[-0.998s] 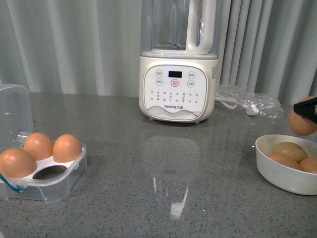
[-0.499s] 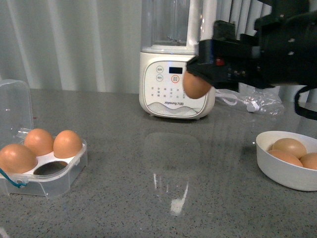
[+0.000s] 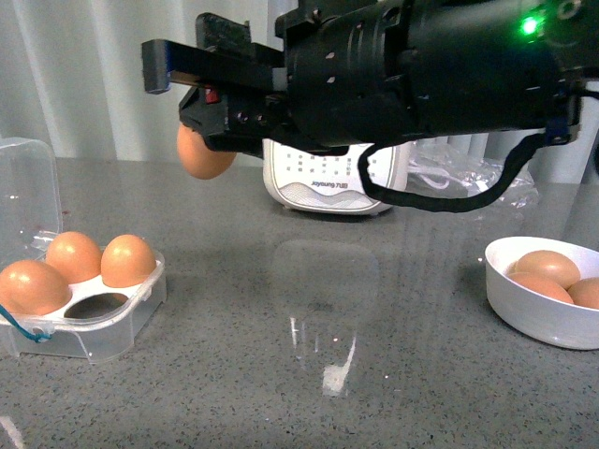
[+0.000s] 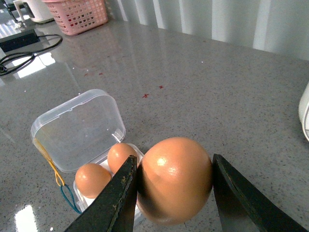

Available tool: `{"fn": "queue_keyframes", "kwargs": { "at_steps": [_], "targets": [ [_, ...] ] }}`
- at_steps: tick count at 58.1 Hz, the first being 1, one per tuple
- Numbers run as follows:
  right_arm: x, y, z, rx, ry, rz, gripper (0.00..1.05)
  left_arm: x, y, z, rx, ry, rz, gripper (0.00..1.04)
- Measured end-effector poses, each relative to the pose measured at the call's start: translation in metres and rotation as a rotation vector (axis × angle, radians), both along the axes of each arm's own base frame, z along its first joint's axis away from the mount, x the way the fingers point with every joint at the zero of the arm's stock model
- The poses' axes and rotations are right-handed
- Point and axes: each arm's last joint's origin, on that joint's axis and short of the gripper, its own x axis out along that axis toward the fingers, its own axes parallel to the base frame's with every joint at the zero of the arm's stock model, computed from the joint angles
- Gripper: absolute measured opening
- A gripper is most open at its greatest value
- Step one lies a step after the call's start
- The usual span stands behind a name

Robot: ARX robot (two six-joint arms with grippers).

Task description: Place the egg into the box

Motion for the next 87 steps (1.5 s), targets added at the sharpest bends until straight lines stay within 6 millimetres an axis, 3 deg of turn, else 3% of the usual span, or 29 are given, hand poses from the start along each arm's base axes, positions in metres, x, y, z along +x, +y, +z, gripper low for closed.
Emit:
{"fn": "queue_keyframes", "kwargs": {
  "at_steps": [23,37,87],
  "targets": [
    [0.003,0.046,-0.017,-0.024,0.036,0.112,0.39,0.0,0.0,0.0,0.0,0.0,0.0,0.98],
    [0.007,0.062,-0.027,-0.07,0.049,0.133,0.39,0.0,0.0,0.0,0.0,0.0,0.0,0.98],
    [0.002,0.074,-0.041,-0.143,0.073,0.203,0.39,0.0,0.0,0.0,0.0,0.0,0.0,0.98]
  ]
}}
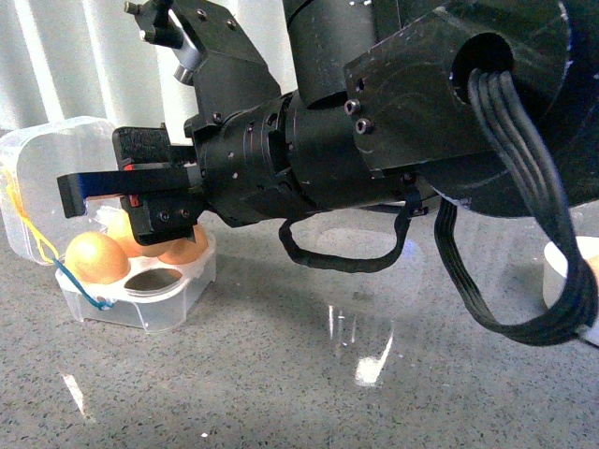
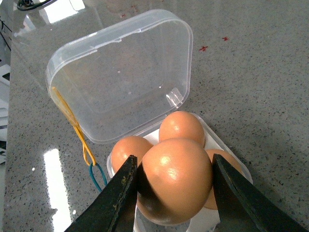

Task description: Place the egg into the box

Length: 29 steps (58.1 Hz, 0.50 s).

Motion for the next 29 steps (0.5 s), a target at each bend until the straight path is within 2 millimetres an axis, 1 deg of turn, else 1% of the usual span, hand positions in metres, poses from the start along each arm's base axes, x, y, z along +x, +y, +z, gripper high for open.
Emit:
{"fn": "queue_keyframes", "kwargs": {
  "at_steps": [15,18,20,22,26,29],
  "targets": [
    [-0.003,-0.0011,-0.0034,-0.017,0.013,0.044,0.39,0.0,0.0,0.0,0.0,0.0,0.0,0.98],
    [-0.0035,-0.0015,-0.0031,-0.017,0.01,0.047,0.48,0.0,0.0,0.0,0.0,0.0,0.0,0.98],
    [-0.0036,-0.0015,-0.0028,-0.018,0.009,0.048,0.51,0.0,0.0,0.0,0.0,0.0,0.0,0.98],
    [-0.0039,-0.0018,-0.0017,-0.016,0.007,0.048,0.58,0.0,0.0,0.0,0.0,0.0,0.0,0.98],
    [-0.0042,-0.0023,0.0004,-0.011,0.001,0.048,0.67,0.0,0.0,0.0,0.0,0.0,0.0,0.98],
    [-0.0046,-0.0026,0.0023,-0.007,-0.004,0.048,0.76,0.0,0.0,0.0,0.0,0.0,0.0,0.98]
  ]
}}
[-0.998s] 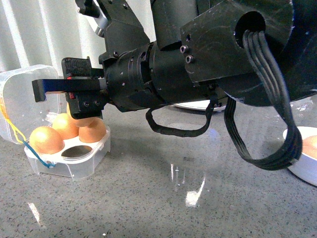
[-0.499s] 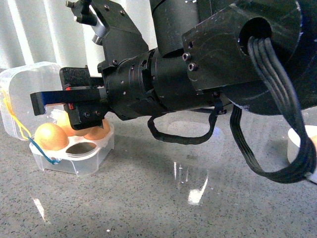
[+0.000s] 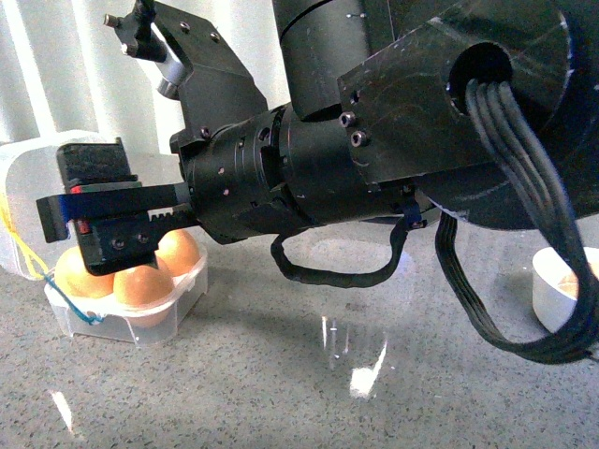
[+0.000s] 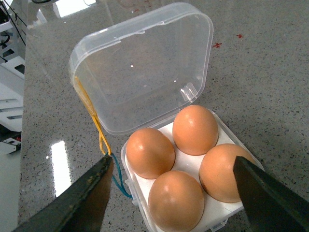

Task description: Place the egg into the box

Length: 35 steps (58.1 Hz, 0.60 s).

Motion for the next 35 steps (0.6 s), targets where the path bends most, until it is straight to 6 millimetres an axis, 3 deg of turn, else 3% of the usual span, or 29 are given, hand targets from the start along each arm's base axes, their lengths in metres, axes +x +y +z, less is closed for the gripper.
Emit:
{"fn": "queue_keyframes", "kwargs": {
  "at_steps": [10,21,35],
  "targets": [
    [-0.001,-0.002,0.006,0.013,-0.011,-0.003,0.99,0.0,0.0,0.0,0.0,0.0,0.0,0.98],
    [0.003,-0.01,0.016,0.043,-0.037,-0.042,0.98,0.0,0.0,0.0,0.0,0.0,0.0,0.98],
    [0.016,-0.052,0.029,0.089,-0.068,-0.207,0.98,0.0,0.0,0.0,0.0,0.0,0.0,0.98]
  ]
}}
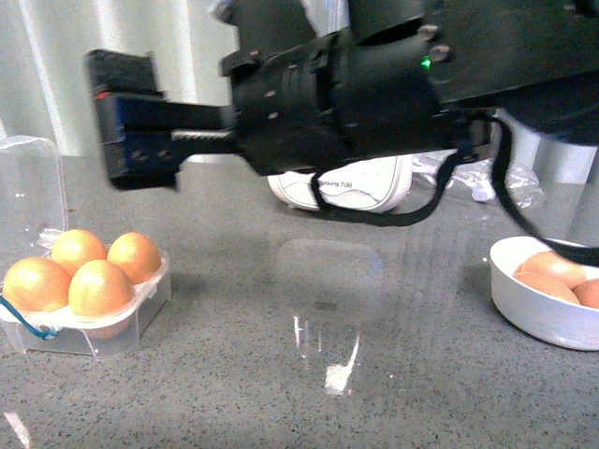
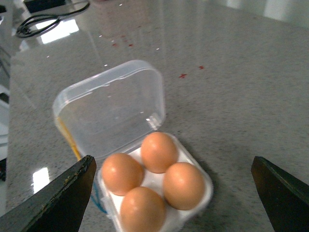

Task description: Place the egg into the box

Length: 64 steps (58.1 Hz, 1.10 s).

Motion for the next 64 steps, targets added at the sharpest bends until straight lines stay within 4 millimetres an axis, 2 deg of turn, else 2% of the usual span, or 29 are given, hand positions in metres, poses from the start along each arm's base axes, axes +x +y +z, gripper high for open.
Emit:
{"fn": "queue_keyframes", "kwargs": {
  "at_steps": [11,17,20,27,35,46,51,57,61,64],
  "targets": [
    [0.005,-0.054,0.007,0.013,-0.058,-0.224,0.98,0.0,0.0,0.0,0.0,0.0,0.0,0.98],
    [-0.003,-0.102,0.006,-0.062,-0.158,-0.454,0.98,0.0,0.0,0.0,0.0,0.0,0.0,0.98],
    [-0.007,-0.118,0.003,-0.094,-0.18,-0.521,0.98,0.0,0.0,0.0,0.0,0.0,0.0,0.98],
    [-0.024,-0.163,-0.003,-0.179,-0.249,-0.68,0.98,0.0,0.0,0.0,0.0,0.0,0.0,0.98],
    [-0.049,-0.205,-0.008,-0.293,-0.364,-0.841,0.98,0.0,0.0,0.0,0.0,0.0,0.0,0.98],
    [-0.083,-0.254,-0.015,-0.422,-0.439,-0.99,0.98,0.0,0.0,0.0,0.0,0.0,0.0,0.98],
    [-0.097,-0.268,-0.016,-0.452,-0.469,-1.022,0.98,0.0,0.0,0.0,0.0,0.0,0.0,0.98],
    [-0.118,-0.274,-0.02,-0.292,-0.366,-0.916,0.82,0.0,0.0,0.0,0.0,0.0,0.0,0.98],
    [-0.143,-0.268,-0.029,-0.136,-0.268,-0.902,0.64,0.0,0.0,0.0,0.0,0.0,0.0,0.98],
    [-0.153,-0.264,-0.031,-0.092,-0.269,-0.914,0.53,0.0,0.0,0.0,0.0,0.0,0.0,0.98]
  ]
}}
